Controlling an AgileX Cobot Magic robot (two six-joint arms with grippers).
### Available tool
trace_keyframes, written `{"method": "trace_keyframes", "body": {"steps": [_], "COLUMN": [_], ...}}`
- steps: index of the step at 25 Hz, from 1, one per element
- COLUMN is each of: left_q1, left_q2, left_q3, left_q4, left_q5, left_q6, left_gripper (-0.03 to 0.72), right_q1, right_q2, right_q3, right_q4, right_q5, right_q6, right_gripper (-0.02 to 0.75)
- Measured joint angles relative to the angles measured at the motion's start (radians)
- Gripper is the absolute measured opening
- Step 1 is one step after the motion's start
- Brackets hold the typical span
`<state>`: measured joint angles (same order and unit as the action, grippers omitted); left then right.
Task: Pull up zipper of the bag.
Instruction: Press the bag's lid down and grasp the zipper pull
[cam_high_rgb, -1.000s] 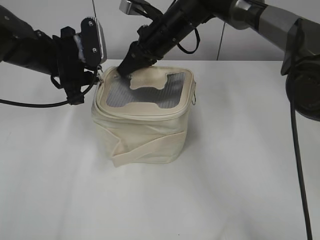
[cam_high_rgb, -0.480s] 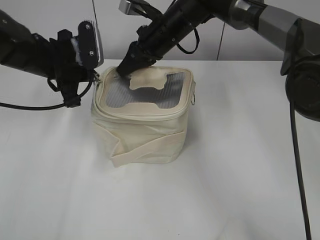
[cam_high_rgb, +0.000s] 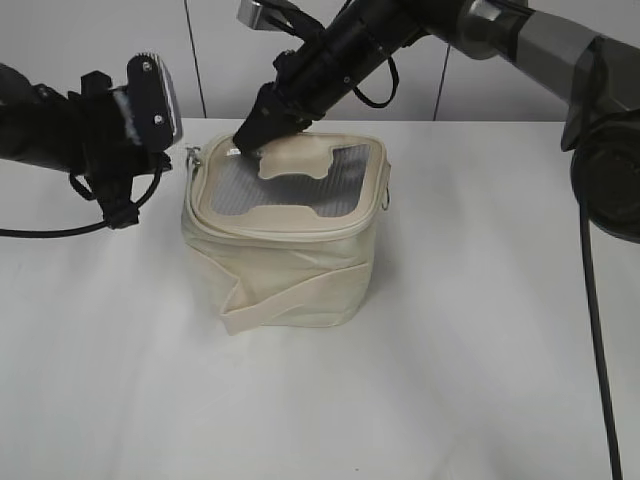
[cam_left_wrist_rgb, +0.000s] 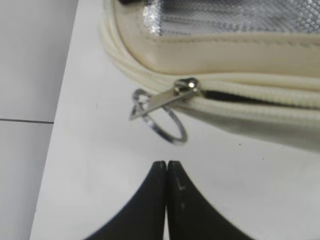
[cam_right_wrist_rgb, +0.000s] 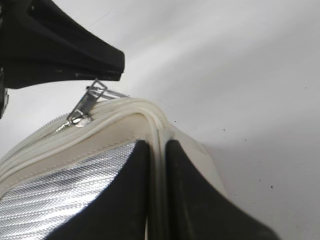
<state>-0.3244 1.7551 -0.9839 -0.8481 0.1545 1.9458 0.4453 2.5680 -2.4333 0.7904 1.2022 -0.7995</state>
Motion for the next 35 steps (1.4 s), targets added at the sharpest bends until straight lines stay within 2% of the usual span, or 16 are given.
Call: {"method": "trace_keyframes", "body": {"steps": [2, 7, 10, 15, 21, 26, 35], "left_q1": [0.000, 0.000, -0.005, -0.035, -0.037, -0.037, -0.037], "left_q2": [-0.002, -0.005, -0.005, -0.005, -0.005, -0.005, -0.005], "left_q3": [0.000, 0.000, -0.003, -0.020, -0.026, -0.026, -0.028], "left_q4": [-0.026, -0.041, -0.031, -0.008, -0.002, 0.063, 0.074], "left_q5": [-0.048, -0.069, -0.040, -0.026, -0.022, -0.071, -0.089], "left_q6": [0.000, 0.000, 0.000, 0.000, 0.000, 0.000, 0.000], "left_gripper": [0.034, 0.293, 0.346, 0.360, 0.360, 0.323, 0.312], "right_q1": [0.000, 0.000, 0.000, 0.000, 0.000, 0.000, 0.000], "right_q2": [0.000, 0.000, 0.000, 0.000, 0.000, 0.000, 0.000], "right_q3": [0.000, 0.000, 0.000, 0.000, 0.000, 0.000, 0.000], "right_q4": [0.000, 0.000, 0.000, 0.000, 0.000, 0.000, 0.000], "right_q5": [0.000, 0.000, 0.000, 0.000, 0.000, 0.000, 0.000], "right_q6": [0.000, 0.000, 0.000, 0.000, 0.000, 0.001, 0.007], "right_gripper": [0.075, 0.075, 0.075, 0.075, 0.075, 0.075, 0.075]}}
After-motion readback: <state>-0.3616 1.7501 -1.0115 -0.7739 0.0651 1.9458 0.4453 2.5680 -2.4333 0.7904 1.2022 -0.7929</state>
